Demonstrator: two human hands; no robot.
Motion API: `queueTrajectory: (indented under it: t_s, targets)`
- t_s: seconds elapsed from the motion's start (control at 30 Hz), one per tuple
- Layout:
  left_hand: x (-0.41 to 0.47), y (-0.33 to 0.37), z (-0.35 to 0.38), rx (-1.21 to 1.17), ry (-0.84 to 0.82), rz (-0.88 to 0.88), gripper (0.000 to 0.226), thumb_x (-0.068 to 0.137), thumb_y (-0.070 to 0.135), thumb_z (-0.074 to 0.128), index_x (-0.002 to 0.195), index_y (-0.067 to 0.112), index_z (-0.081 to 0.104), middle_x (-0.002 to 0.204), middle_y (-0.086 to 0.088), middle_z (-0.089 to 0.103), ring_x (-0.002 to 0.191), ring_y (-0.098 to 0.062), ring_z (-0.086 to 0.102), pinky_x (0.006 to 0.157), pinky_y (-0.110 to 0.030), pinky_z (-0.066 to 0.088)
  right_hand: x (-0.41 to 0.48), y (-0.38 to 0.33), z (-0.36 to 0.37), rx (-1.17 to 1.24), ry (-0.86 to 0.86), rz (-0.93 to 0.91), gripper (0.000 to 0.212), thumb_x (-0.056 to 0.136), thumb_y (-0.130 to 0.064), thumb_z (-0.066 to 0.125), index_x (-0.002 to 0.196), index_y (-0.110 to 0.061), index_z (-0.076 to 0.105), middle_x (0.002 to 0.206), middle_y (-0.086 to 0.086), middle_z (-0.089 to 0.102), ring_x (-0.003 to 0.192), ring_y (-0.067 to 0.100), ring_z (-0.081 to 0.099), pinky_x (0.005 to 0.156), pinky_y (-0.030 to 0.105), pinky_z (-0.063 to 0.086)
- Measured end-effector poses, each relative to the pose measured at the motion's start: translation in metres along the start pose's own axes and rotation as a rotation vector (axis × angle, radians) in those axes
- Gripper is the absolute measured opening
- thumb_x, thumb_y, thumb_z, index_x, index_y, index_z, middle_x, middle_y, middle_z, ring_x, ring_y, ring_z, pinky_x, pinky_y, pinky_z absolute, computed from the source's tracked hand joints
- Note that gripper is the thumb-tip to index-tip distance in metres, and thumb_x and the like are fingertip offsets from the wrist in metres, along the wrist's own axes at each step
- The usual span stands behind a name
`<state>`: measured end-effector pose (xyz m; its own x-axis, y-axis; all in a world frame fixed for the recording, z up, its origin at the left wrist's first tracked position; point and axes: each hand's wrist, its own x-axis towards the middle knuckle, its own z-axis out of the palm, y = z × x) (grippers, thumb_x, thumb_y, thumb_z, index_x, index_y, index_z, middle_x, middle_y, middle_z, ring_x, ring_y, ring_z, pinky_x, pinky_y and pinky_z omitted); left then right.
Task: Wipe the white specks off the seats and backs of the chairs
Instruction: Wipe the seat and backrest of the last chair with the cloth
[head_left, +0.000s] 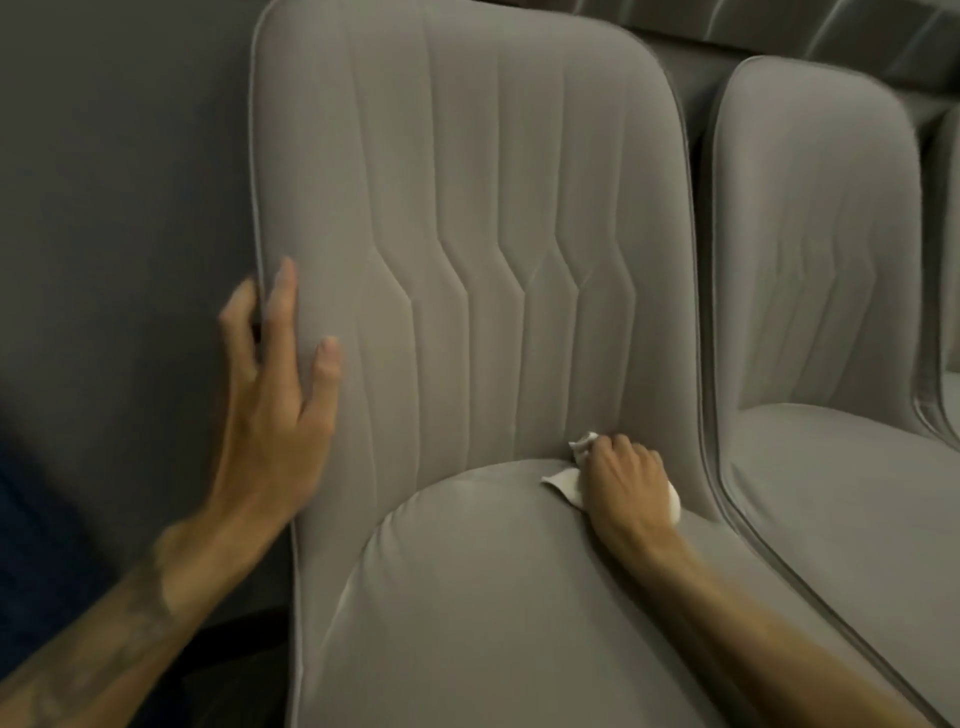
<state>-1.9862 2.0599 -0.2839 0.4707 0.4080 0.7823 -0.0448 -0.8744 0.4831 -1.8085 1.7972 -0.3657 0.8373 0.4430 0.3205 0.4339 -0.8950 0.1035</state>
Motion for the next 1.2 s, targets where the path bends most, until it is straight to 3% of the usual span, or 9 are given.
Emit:
queueTrajectory:
  t_s: [0.1,0.23,0.3,0.37,0.53,0.63,0.77,0.97,1.2]
  targets:
    - [-0.023,-0.006,0.000,0.010,-0.028,-0.014,0.062,0.107,0.040,0.038,0.165,0.031,0.017,0.168,-0.005,0.014,0.150,-0.023,0.027,0.117,-0.029,0.023,0.010,-0.034,0.004,0.095,0.008,0.045,0.026,0.105,-0.023,0.034,0.122,-0.014,0.051,0.123,0.008,0.057,0.114,0.030,0.054,0.092,0.039,0.036]
    - [-0.033,-0.005,0.003,0.000,-0.027,-0.014,0.063,0.107,0.042,0.036,0.165,0.036,0.013,0.170,-0.002,0.008,0.153,-0.022,0.022,0.119,-0.038,0.025,0.005,-0.082,-0.002,0.302,0.005,-0.261,0.030,0.106,-0.030,0.037,0.121,-0.017,0.058,0.121,0.006,0.061,0.113,0.030,0.055,0.091,0.040,0.036]
    - [-0.039,-0.008,0.003,-0.009,-0.042,-0.019,0.063,0.107,0.043,0.036,0.164,0.041,0.009,0.171,0.000,0.006,0.154,-0.024,0.022,0.120,-0.047,0.029,0.003,-0.064,-0.007,0.264,0.032,-0.358,0.028,0.104,-0.033,0.039,0.120,-0.021,0.059,0.117,0.004,0.059,0.109,0.029,0.054,0.086,0.040,0.035]
    - [-0.042,-0.011,0.003,-0.007,-0.051,-0.002,0.064,0.107,0.043,0.036,0.164,0.044,0.007,0.171,0.001,0.005,0.154,-0.025,0.022,0.120,-0.053,0.031,0.004,-0.027,-0.003,0.112,0.042,-0.276,0.027,0.103,-0.032,0.039,0.121,-0.023,0.057,0.117,0.002,0.057,0.109,0.027,0.053,0.086,0.038,0.034]
    - [-0.042,-0.016,0.005,-0.002,-0.055,-0.011,0.062,0.108,0.042,0.036,0.164,0.042,0.009,0.171,0.003,0.007,0.156,-0.025,0.021,0.122,-0.056,0.029,0.007,-0.023,-0.005,0.105,-0.011,-0.016,0.027,0.105,-0.022,0.035,0.120,-0.017,0.057,0.121,0.006,0.061,0.111,0.030,0.056,0.090,0.039,0.037]
    - [-0.042,-0.015,0.004,0.010,-0.039,-0.002,0.062,0.108,0.039,0.037,0.165,0.035,0.014,0.171,-0.004,0.010,0.155,-0.023,0.021,0.124,-0.049,0.027,-0.002,-0.082,-0.009,0.348,-0.030,-0.146,0.030,0.106,-0.021,0.036,0.129,-0.013,0.054,0.131,0.010,0.058,0.120,0.031,0.051,0.098,0.039,0.031]
    - [-0.041,-0.016,-0.001,0.027,-0.061,0.017,0.061,0.108,0.036,0.038,0.166,0.029,0.018,0.168,-0.007,0.015,0.149,-0.025,0.029,0.118,-0.050,0.034,-0.026,-0.137,-0.018,0.501,-0.012,-0.504,0.024,0.101,-0.029,0.048,0.109,-0.014,0.065,0.111,0.011,0.067,0.103,0.036,0.058,0.086,0.044,0.038]
    - [-0.036,-0.029,-0.019,0.105,-0.148,0.091,0.059,0.109,0.041,0.031,0.165,0.039,0.014,0.170,-0.002,0.013,0.143,-0.020,0.031,0.108,-0.045,0.034,-0.008,-0.117,-0.018,0.372,0.022,-0.358,0.026,0.105,-0.030,0.039,0.107,-0.017,0.061,0.111,0.007,0.063,0.103,0.032,0.056,0.085,0.041,0.036]
    - [-0.035,-0.021,-0.025,0.161,-0.191,0.069,0.061,0.108,0.036,0.038,0.165,0.030,0.018,0.170,-0.009,0.015,0.145,-0.032,0.036,0.109,-0.056,0.045,-0.076,-0.159,-0.040,0.540,0.009,-0.612,0.024,0.103,-0.026,0.044,0.098,-0.011,0.061,0.104,0.012,0.064,0.093,0.035,0.057,0.083,0.042,0.040]
